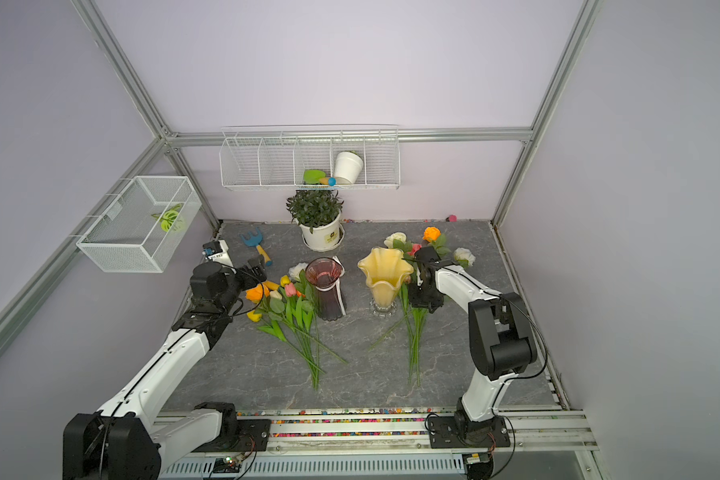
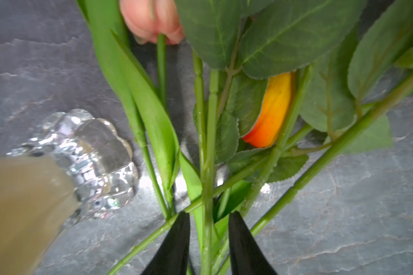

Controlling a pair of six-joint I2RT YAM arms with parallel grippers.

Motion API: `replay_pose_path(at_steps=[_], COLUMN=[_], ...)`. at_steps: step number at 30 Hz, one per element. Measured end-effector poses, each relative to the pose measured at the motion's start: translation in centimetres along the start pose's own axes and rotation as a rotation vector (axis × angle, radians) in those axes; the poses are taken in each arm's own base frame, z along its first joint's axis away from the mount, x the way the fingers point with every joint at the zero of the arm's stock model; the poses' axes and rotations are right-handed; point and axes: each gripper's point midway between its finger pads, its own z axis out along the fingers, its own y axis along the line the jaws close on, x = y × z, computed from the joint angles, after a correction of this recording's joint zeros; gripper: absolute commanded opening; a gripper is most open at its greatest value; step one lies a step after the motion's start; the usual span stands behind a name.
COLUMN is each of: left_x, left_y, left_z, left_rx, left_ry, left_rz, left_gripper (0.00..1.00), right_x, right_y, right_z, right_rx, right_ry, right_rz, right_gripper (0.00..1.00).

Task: Arrange the flowers in different vases according to their variety
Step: Pick up the flower at the center of the board.

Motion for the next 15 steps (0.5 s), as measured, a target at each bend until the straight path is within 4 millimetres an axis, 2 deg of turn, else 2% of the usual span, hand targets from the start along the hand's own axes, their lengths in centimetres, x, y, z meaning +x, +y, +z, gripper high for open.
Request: replay_pose_path(at_steps=[10,15], left_x=[0.15,0.2], left_y=[-0.03,-0.09], left_z=[0.04,0.05], left_rx=[0.0,0.002], left_ry=[0.005,0.007], left_rz=[0.004,0.005], left_gripper=[1.0,1.0], right_x=[-0.49,-0.6], right_y=[-0.36,-0.34], right_z=[0.6,0.6], right_rx=[0.023,0.023], right_ry=[-0.014,-0.018], right_rz=[-0.003,-0.005], right_gripper=[0.19,0.16])
